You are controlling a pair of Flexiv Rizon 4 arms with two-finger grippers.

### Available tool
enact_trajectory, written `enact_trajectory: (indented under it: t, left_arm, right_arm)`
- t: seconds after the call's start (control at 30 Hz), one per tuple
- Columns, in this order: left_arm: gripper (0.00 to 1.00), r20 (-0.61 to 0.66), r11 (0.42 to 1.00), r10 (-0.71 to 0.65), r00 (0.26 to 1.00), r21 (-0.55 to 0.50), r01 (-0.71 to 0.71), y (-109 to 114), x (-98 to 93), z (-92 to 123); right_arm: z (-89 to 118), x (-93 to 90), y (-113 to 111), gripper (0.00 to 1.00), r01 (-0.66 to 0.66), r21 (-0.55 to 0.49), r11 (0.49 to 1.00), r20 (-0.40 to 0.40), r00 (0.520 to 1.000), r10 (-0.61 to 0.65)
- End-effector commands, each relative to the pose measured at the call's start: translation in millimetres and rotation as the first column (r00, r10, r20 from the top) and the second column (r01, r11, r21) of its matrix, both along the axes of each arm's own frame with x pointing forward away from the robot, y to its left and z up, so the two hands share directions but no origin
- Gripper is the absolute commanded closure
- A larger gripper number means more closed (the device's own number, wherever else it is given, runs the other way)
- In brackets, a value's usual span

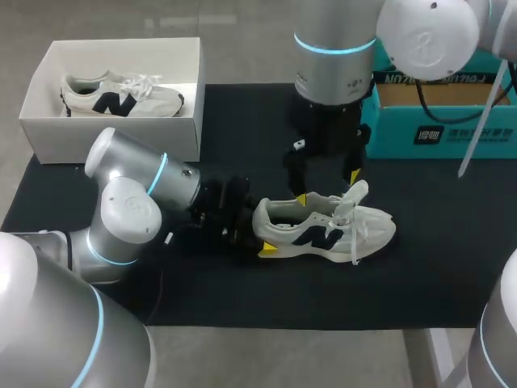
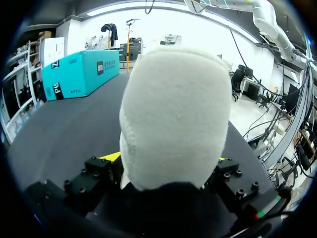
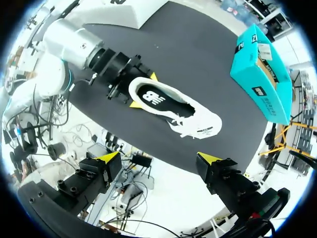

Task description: Take the shoe out of the shoebox, open the shoe tongue, remove and reinsert the insole, then place the shoe into the shoebox

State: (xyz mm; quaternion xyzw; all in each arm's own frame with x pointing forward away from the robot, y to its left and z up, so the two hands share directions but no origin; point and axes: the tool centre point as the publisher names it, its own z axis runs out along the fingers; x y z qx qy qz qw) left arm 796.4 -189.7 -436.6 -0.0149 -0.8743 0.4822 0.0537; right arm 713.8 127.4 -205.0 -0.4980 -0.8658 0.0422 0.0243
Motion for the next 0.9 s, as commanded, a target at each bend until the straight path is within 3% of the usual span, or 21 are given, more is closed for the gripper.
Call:
enact_trajectory:
  t: [0.03,0.67,0.77,0.9]
  left_arm:
    - [1.0,-0.001,1.0,-0.001,1.0,-0.001,0.001,0.2,0.6,-2.4]
    - [1.0,-0.001,1.0,-0.001,1.0,-0.001,0.001,0.2,0.6,-2.4]
    - [1.0,-0.001,1.0,-0.001,1.0,-0.001,0.001,0.2,0.6,-2.4]
    - [1.0,-0.001,1.0,-0.001,1.0,-0.001,0.001,0.2,0.6,-2.4]
  right_arm:
    - [7.8,3.0,6.3,0.0,-0.346,-0.073,0.935,-0.11,0.935,0.337]
    - [7.8,3.0,6.3,0.0,-0.346,-0.073,0.935,-0.11,0.935,0.337]
    - [9.2,6.8,14.4,0.0,-0.431,-0.067,0.9,-0.016,0.902,0.431]
    - [6.5,13.8,28.1,0.0,-0.481,-0.071,0.874,0.018,0.875,0.483]
